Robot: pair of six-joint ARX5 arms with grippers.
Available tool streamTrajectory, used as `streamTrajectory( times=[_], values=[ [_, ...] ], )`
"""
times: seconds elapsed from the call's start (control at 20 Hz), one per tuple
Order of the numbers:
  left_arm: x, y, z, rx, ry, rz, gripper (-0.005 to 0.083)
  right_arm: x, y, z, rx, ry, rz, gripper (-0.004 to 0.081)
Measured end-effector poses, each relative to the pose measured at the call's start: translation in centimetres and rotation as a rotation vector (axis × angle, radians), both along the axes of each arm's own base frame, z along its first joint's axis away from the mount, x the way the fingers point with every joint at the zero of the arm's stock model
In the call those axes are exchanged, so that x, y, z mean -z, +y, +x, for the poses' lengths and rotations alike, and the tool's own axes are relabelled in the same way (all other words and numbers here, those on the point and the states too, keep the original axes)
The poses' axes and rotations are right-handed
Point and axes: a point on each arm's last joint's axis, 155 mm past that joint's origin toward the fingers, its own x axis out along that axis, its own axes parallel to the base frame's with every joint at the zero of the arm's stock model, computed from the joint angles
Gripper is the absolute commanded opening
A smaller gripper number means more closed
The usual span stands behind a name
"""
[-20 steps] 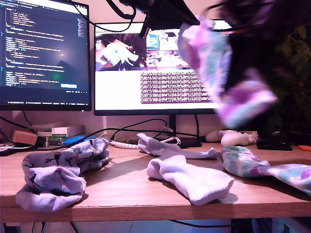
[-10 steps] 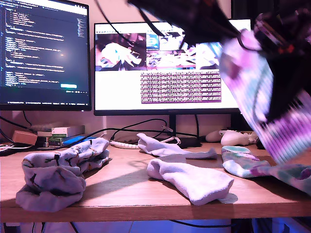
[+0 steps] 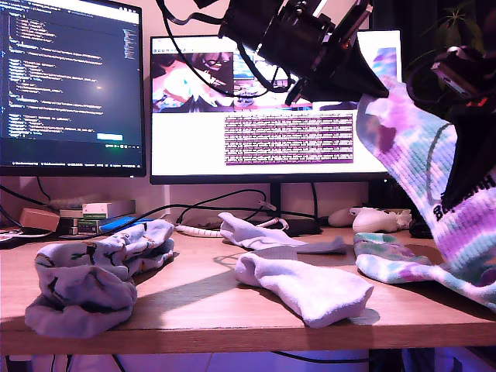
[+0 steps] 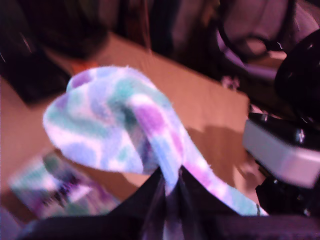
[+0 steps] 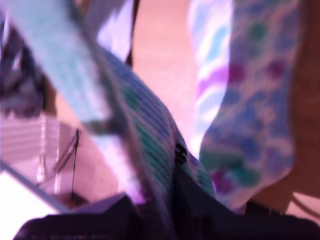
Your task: Pair up the socks based on colour and pattern, by placing them on top of one another
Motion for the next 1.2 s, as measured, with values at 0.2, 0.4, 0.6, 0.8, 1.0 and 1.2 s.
streamTrajectory(
  times=[0.2, 0.4, 0.6, 0.8, 1.0, 1.2],
  values=[
    [1.2, -0.4, 1.0, -0.019, -0.012, 0.003, -0.0021, 1.3, 0.3, 0.7, 0.016, 0.039, 0.019, -0.0011],
    [3.9, -0.6, 2.5, -0.056, -0.009, 0.029, -0.0021, 2.4, 0.5, 1.1, 0.018, 0.063, 0.022, -0.0011],
    [6.5, -0.5, 3.7, -0.079, 0.007, 0.054, -0.002, 2.8, 0.9, 0.8, 0.006, 0.092, 0.051, -0.0011],
    [6.8, -0.6, 3.9, -0.082, 0.003, 0.051, -0.002, 1.9, 1.9, 0.4, -0.026, 0.102, 0.115, -0.0011],
    [6.8, -0.6, 3.9, -0.082, 0.003, 0.052, -0.002, 1.9, 1.9, 0.0, -0.04, 0.111, 0.116, -0.0011],
    [6.8, -0.6, 3.9, -0.081, 0.004, 0.052, -0.002, 1.7, 2.1, -0.3, -0.057, 0.111, 0.126, -0.0011]
  ],
)
